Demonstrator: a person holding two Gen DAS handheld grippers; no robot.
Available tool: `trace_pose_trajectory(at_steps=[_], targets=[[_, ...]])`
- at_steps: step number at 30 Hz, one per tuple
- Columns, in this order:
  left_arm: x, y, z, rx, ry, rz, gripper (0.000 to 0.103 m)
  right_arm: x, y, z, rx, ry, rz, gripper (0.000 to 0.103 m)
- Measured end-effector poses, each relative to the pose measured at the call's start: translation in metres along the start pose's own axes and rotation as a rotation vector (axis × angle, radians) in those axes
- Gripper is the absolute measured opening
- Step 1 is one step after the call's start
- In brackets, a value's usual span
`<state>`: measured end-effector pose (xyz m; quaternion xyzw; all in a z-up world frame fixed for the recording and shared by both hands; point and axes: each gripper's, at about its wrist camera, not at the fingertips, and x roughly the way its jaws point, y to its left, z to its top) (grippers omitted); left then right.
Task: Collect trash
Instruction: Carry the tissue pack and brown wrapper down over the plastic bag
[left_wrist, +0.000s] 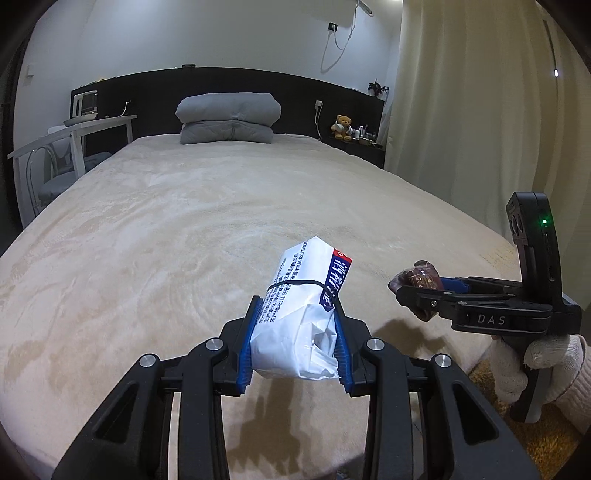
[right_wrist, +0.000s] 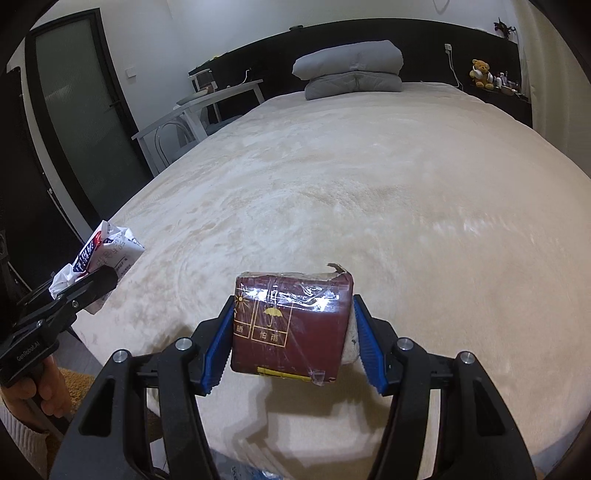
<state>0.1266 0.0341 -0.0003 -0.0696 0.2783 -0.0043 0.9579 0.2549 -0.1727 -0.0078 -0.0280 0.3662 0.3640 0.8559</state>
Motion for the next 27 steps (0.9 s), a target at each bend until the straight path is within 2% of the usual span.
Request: trace_pose_trajectory(at_steps=[14, 23, 27], targets=[[-0.067, -0.059, -0.073, 0.033, 0.002, -0.018, 0.034, -0.088, 0.016, -0.090, 0.018, -0.025, 0.031, 0.060], [-0.079, -0.076, -0.096, 0.027, 0.028, -0.011, 0.034, -0.117, 0.031, -0.114, -0.004, -0.053, 0.098, 0.060], [-0.080, -0.072, -0.104, -0.047, 0.038, -0.070, 0.034, -0.116, 0.031, -0.118, 0.001, -0.031, 0.109, 0.060]])
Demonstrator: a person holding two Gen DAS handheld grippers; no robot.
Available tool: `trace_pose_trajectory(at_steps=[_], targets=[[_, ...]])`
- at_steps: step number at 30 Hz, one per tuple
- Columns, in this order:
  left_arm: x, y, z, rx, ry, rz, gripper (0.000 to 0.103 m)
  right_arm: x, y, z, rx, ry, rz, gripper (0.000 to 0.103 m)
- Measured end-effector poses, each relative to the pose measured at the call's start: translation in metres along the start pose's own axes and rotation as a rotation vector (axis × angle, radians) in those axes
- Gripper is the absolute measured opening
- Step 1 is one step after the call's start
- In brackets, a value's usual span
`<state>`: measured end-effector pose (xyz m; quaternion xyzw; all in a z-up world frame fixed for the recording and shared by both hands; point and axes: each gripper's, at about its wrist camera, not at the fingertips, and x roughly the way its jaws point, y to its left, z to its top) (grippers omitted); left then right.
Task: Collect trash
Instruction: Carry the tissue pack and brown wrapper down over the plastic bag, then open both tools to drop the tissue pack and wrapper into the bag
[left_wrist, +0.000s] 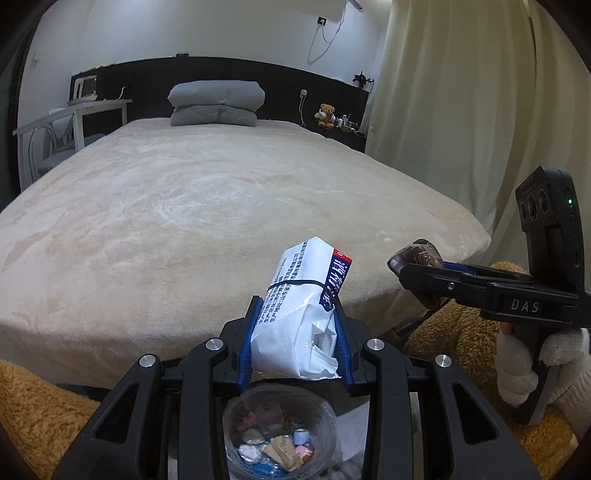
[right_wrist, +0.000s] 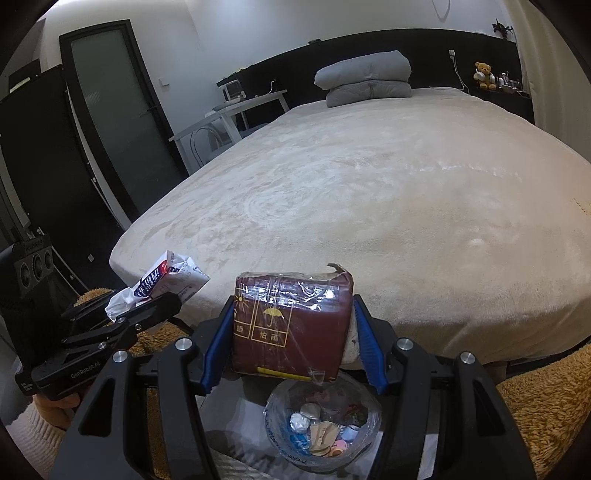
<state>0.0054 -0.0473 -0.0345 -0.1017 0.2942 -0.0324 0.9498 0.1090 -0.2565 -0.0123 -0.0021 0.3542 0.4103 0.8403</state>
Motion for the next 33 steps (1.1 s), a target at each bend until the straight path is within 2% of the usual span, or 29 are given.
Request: trace_pose_trajectory(at_steps=[2, 9, 15, 19, 22, 26, 33], targets=[[0.001, 0.002, -0.004, -0.033, 0.011, -0.033, 0.034, 0.001, 0.000, -0.001, -0.001, 0.009, 0.002, 0.060], [0.009, 0.008, -0.015, -0.077, 0.068, -0.051, 0.034, 0.015, -0.005, -0.008, 0.034, 0.072, 0.017, 0.060], [0.030, 0.012, -0.034, -0.152, 0.174, -0.080, 0.034, 0.037, -0.009, -0.021, 0.070, 0.169, -0.008, 0.060], [0.046, 0.010, -0.047, -0.140, 0.257, -0.035, 0.034, 0.055, -0.016, -0.030, 0.105, 0.239, -0.016, 0.060], [0.059, 0.009, -0.057, -0.112, 0.334, 0.027, 0.034, 0.070, -0.020, -0.038, 0.137, 0.305, -0.010, 0.060], [0.070, 0.013, -0.067, -0.113, 0.386, 0.036, 0.034, 0.090, -0.024, -0.047, 0.155, 0.372, -0.010, 0.060], [0.108, 0.019, -0.085, -0.131, 0.556, 0.068, 0.034, 0.124, -0.030, -0.061, 0.190, 0.497, -0.051, 0.060]])
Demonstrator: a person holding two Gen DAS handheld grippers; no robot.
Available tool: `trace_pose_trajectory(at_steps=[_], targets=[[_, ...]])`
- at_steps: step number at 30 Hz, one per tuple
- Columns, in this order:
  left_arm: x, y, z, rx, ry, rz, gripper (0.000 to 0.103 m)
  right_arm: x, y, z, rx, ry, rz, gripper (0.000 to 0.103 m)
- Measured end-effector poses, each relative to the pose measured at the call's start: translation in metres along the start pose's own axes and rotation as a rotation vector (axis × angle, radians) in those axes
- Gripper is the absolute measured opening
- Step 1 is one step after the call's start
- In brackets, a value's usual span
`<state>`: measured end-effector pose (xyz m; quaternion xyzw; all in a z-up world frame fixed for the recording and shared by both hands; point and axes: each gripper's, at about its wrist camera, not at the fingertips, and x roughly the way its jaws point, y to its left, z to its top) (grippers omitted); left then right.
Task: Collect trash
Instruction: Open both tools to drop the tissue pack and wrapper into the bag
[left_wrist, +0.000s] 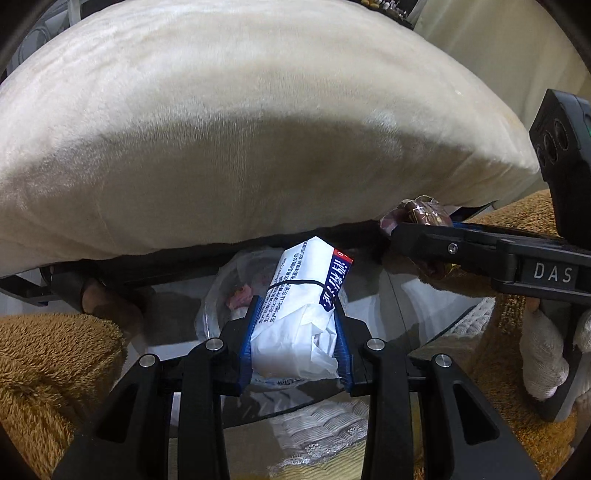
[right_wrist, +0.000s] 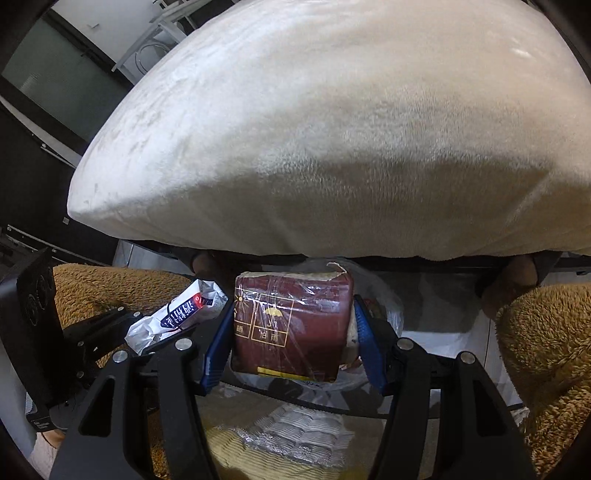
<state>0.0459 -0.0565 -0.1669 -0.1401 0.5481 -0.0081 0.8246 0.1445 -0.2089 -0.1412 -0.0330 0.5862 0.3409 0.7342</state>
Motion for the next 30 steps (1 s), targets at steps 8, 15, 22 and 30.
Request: trace_pose_trajectory(at_steps=[8, 15, 22, 30], targets=[[0.027, 0.005, 0.003, -0.044, 0.115, 0.035, 0.034, 0.033, 0.004, 0.008, 0.036, 0.096, -0.023, 0.060], [0.035, 0.014, 0.003, -0.072, 0.151, 0.036, 0.035, 0.038, 0.000, 0.006, 0.052, 0.103, -0.023, 0.060], [0.036, 0.023, 0.001, -0.132, 0.161, 0.045, 0.074, 0.033, -0.014, 0.008, 0.109, 0.095, 0.002, 0.078], [0.024, 0.029, 0.003, -0.171, 0.108, 0.029, 0.074, 0.020, -0.019, 0.010, 0.132, 0.056, 0.027, 0.078]])
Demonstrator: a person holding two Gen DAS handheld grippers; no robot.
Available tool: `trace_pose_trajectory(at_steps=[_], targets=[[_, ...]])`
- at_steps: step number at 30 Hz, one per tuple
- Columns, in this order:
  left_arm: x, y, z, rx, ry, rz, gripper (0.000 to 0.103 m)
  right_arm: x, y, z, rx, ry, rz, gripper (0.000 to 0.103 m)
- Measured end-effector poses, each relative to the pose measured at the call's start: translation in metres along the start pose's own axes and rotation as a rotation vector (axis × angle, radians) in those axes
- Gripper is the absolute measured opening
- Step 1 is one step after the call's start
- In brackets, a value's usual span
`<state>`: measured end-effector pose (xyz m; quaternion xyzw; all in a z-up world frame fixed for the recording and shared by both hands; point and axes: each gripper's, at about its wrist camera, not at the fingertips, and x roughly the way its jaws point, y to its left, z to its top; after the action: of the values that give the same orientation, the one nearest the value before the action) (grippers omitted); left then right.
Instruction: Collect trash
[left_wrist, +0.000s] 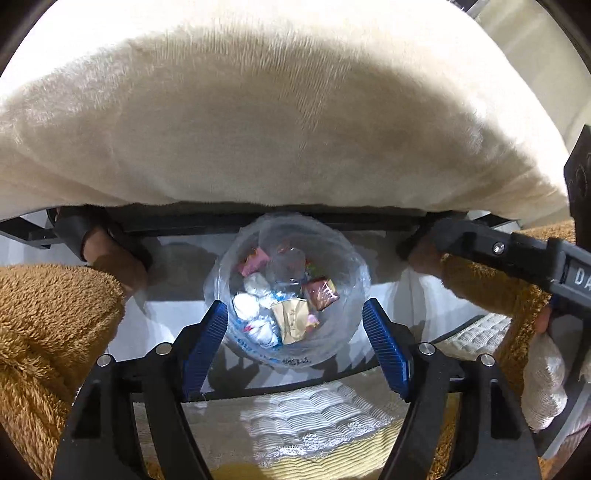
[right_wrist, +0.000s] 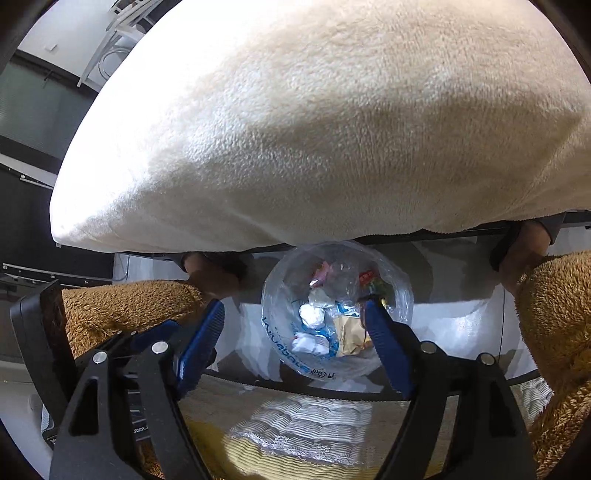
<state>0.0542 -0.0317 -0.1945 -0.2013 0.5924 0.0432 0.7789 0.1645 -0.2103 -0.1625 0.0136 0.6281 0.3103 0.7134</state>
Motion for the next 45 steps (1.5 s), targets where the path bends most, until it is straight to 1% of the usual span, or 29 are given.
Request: trace_pose_trajectory(at_steps=[3, 5, 9, 12, 14, 16, 17, 19, 22, 24, 26, 27, 28, 32, 35, 36, 39, 41, 45], targets=[[-0.011, 0.000, 0.000, 0.008, -0.050, -0.015, 0.074, -0.008, 0.008, -0.002, -0.036, -0.045, -0.014, 0.078], [-0.018, 0.000, 0.000, 0.011, -0.091, -0.026, 0.074, -0.017, 0.011, -0.004, -0.058, -0.081, -0.006, 0.078], [-0.041, -0.003, 0.000, 0.028, -0.201, -0.101, 0.074, -0.040, 0.021, -0.008, -0.123, -0.197, -0.022, 0.078], [-0.059, -0.010, -0.003, 0.074, -0.306, -0.091, 0.074, -0.061, 0.033, -0.014, -0.195, -0.304, -0.029, 0.078], [-0.070, -0.016, -0.004, 0.104, -0.367, -0.102, 0.074, -0.073, 0.041, -0.019, -0.247, -0.373, -0.039, 0.078], [-0.081, -0.020, -0.006, 0.134, -0.426, -0.095, 0.075, -0.083, 0.043, -0.022, -0.259, -0.425, -0.032, 0.078], [-0.086, -0.022, -0.008, 0.148, -0.455, -0.084, 0.081, -0.086, 0.043, -0.022, -0.259, -0.439, -0.025, 0.078], [-0.094, -0.023, -0.009, 0.165, -0.504, -0.080, 0.085, -0.091, 0.040, -0.021, -0.257, -0.452, -0.023, 0.078], [-0.101, -0.023, -0.009, 0.171, -0.535, -0.114, 0.085, -0.101, 0.036, -0.018, -0.250, -0.481, -0.022, 0.078], [-0.104, -0.024, -0.009, 0.178, -0.558, -0.099, 0.086, -0.107, 0.034, -0.017, -0.259, -0.510, -0.034, 0.078], [-0.109, -0.025, -0.011, 0.193, -0.590, -0.093, 0.093, -0.119, 0.034, -0.017, -0.275, -0.545, -0.042, 0.078], [-0.114, -0.025, -0.012, 0.198, -0.609, -0.095, 0.095, -0.121, 0.034, -0.017, -0.281, -0.563, -0.046, 0.078], [-0.117, -0.025, -0.013, 0.201, -0.630, -0.093, 0.096, -0.126, 0.034, -0.017, -0.289, -0.582, -0.051, 0.080], [-0.129, -0.029, -0.016, 0.210, -0.675, -0.100, 0.096, -0.137, 0.033, -0.022, -0.323, -0.638, -0.077, 0.084], [-0.135, -0.027, -0.017, 0.216, -0.713, -0.089, 0.096, -0.141, 0.034, -0.024, -0.345, -0.660, -0.066, 0.092], [-0.138, -0.026, -0.017, 0.218, -0.729, -0.086, 0.096, -0.141, 0.034, -0.024, -0.356, -0.665, -0.061, 0.098], [-0.144, -0.023, -0.019, 0.218, -0.767, -0.076, 0.096, -0.138, 0.040, -0.027, -0.409, -0.683, -0.070, 0.098], [-0.147, -0.022, -0.020, 0.217, -0.776, -0.086, 0.096, -0.138, 0.045, -0.032, -0.450, -0.720, -0.091, 0.098], [-0.151, -0.023, -0.022, 0.225, -0.808, -0.057, 0.096, -0.136, 0.052, -0.037, -0.506, -0.762, -0.114, 0.098]])
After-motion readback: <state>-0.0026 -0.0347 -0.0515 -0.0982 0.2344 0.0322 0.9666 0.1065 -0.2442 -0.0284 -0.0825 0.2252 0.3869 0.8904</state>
